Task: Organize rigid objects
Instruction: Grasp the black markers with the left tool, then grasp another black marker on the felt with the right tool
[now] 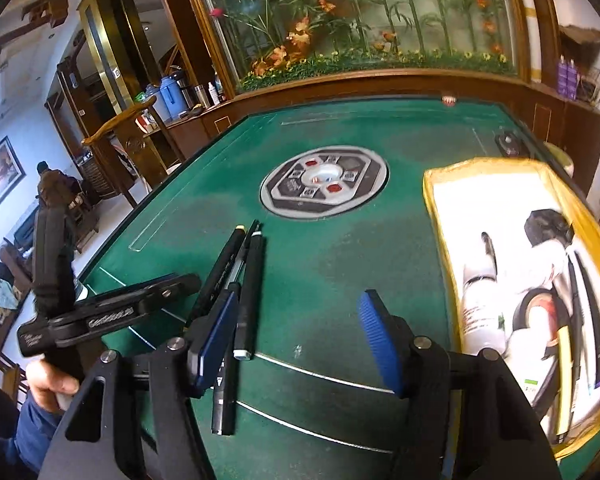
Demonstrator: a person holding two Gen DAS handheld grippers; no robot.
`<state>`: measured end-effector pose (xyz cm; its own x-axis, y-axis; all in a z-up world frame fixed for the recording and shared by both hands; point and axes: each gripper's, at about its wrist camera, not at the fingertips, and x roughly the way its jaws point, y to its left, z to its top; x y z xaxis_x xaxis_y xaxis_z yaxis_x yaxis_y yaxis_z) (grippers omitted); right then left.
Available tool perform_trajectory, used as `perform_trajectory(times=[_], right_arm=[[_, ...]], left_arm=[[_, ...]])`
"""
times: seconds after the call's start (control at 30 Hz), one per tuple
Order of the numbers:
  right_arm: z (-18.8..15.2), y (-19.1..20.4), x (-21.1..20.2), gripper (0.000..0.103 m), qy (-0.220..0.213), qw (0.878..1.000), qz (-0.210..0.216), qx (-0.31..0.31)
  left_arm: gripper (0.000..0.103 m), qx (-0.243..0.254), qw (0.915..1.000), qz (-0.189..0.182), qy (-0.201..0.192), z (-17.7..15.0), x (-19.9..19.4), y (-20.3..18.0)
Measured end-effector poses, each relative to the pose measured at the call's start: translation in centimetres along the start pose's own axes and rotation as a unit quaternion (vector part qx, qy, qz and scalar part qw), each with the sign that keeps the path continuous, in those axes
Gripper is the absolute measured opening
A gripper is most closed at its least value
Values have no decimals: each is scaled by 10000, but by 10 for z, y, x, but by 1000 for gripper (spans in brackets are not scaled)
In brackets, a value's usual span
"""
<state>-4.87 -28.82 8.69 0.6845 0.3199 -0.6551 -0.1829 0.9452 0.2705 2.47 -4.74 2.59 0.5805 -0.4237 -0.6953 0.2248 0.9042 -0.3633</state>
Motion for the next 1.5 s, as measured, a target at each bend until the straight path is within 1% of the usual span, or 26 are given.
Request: perform_trajectory(times=[0.1, 0.13, 0.17, 0.23, 0.3, 0.33, 0.37, 0.4, 0.43, 0.53, 0.6, 0.63, 0.7, 0.87, 0.93, 1.0, 1.1, 1.13, 1.17, 1.2, 1.3, 1.4, 1.5], right_arm=[[-4, -4, 4, 63, 99, 9999, -1, 48], [-5, -4, 4, 63, 124, 9999, 18, 41], [-6, -2, 7, 63, 167, 9998, 56, 12], [-8, 2, 8, 63, 214, 9997, 112, -82], [-8, 7, 12, 63, 279, 9993, 180, -184], [-9, 10, 15, 63, 331, 9990, 188, -236], [-8, 13, 19, 62, 392, 9987, 172, -288], [-6, 16, 23, 55, 459, 9982, 182, -351], [-3, 19, 27, 51, 513, 9976, 201, -413], [10, 29, 38, 50, 604, 9965, 201, -534], [17, 33, 53, 48, 737, 9956, 217, -539], [20, 34, 63, 47, 834, 9949, 250, -508], [23, 35, 82, 37, 1051, 9929, 314, -470], [25, 35, 114, 35, 1344, 9896, 338, -394], [26, 41, 119, 35, 1337, 9891, 238, -577], [26, 50, 122, 33, 1292, 9877, -6, -876], [27, 55, 128, 32, 1221, 9838, -329, -1268], [27, 53, 128, 30, 1147, 9841, -373, -1302], [28, 48, 128, 20, 1042, 9852, -396, -1300], [29, 43, 128, 14, 969, 9866, -416, -1245], [33, 26, 126, 14, 920, 9918, -43, -887], [35, 17, 126, 14, 895, 9933, 123, -719], [39, 12, 119, 14, 807, 9946, 420, -498]], left_arm=[[36, 157, 9996, 233, 103, 6, 11, -4], [29, 195, 9990, 320, 226, 8, 18, -5], [27, 162, 9989, 281, 349, 9, 23, -3], [27, 43, 9991, 191, 380, 12, 26, 3], [24, 46, 9988, 272, 394, 16, 26, 7], [19, 78, 9986, 329, 403, 17, 26, 8], [16, 137, 9981, 419, 422, 18, 27, 9], [16, 189, 9979, 446, 424, 19, 27, 9], [16, 238, 9978, 441, 431, 20, 27, 11], [16, 156, 9985, 291, 428, 22, 28, 19], [16, 99, 9989, 228, 404, 23, 29, 22], [16, 98, 9989, 224, 388, 24, 30, 22], [16, 113, 9990, 247, 341, 24, 31, 22], [16, 132, 9992, 307, 238, 26, 34, 22], [16, 123, 9992, 301, 225, 27, 34, 22], [16, 112, 9993, 299, 214, 28, 35, 22], [16, 109, 9992, 329, 182, 28, 35, 22], [16, 102, 9993, 324, 175, 28, 35, 22], [15, 73, 9993, 320, 150, 29, 35, 22], [15, 52, 9993, 353, 124, 29, 35, 23], [15, 43, 9987, 505, 43, 30, 36, 22], [15, 20, 9985, 539, 11, 30, 36, 23], [15, 8, 9982, 606, -41, 31, 35, 25]])
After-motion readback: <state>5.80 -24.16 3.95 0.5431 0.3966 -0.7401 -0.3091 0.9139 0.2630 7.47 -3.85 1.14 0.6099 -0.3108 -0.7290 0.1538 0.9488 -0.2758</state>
